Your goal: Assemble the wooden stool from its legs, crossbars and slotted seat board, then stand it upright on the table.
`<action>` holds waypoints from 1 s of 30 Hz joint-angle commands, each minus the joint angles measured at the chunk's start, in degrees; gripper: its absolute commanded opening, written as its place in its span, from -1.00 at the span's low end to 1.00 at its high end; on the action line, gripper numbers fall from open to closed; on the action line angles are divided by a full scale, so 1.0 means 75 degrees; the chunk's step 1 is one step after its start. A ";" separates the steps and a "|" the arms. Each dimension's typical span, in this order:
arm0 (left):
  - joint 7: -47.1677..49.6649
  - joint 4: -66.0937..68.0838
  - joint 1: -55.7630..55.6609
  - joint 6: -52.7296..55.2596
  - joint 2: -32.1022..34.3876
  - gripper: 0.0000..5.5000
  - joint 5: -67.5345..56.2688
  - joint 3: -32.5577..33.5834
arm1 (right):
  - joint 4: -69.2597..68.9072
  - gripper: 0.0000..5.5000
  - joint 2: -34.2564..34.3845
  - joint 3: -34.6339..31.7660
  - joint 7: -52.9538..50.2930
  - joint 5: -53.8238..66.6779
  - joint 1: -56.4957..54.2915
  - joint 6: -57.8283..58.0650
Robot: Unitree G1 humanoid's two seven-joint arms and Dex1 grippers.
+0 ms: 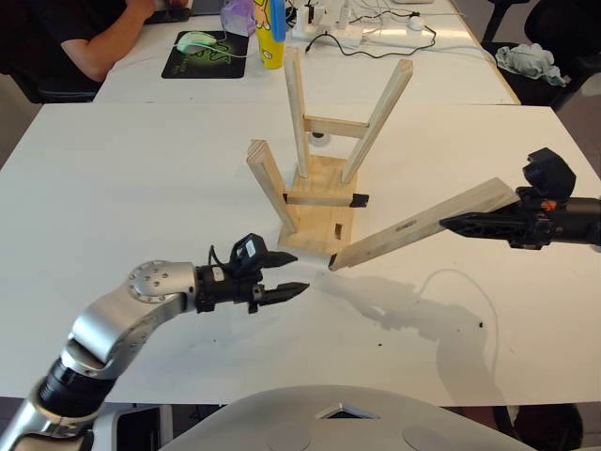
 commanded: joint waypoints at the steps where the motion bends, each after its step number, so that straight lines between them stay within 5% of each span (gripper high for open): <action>1: 0.0925 0.0838 0.0267 -0.0520 -0.1193 -0.02 0.0559 -0.0148 | 0.0617 -0.23 0.0046 0.0246 0.0322 -0.0540 -0.0687 -0.0528; 4: 0.1362 0.1273 0.0292 -0.0864 -0.1785 -0.02 0.1227 -0.0593 | 0.1120 -0.23 0.0054 0.0434 0.0603 -0.0953 -0.0907 -0.0901; 15: 0.2689 0.2717 -0.0154 -0.1237 -0.3387 -0.55 0.2649 -0.0830 | 0.1387 -0.23 0.0556 0.0664 0.0875 -0.1267 -0.1531 -0.1073; 24: 0.2613 0.2935 -0.0191 0.0258 -0.3512 -0.99 0.2765 -0.0992 | 0.1537 -0.23 0.1030 0.1030 0.0882 -0.1894 -0.1964 -0.1703; 30: 0.2413 0.2518 -0.0277 0.0695 -0.3405 -1.00 0.2694 -0.1001 | 0.1519 -0.23 0.0990 0.1307 0.0969 -0.2455 -0.1860 -0.2116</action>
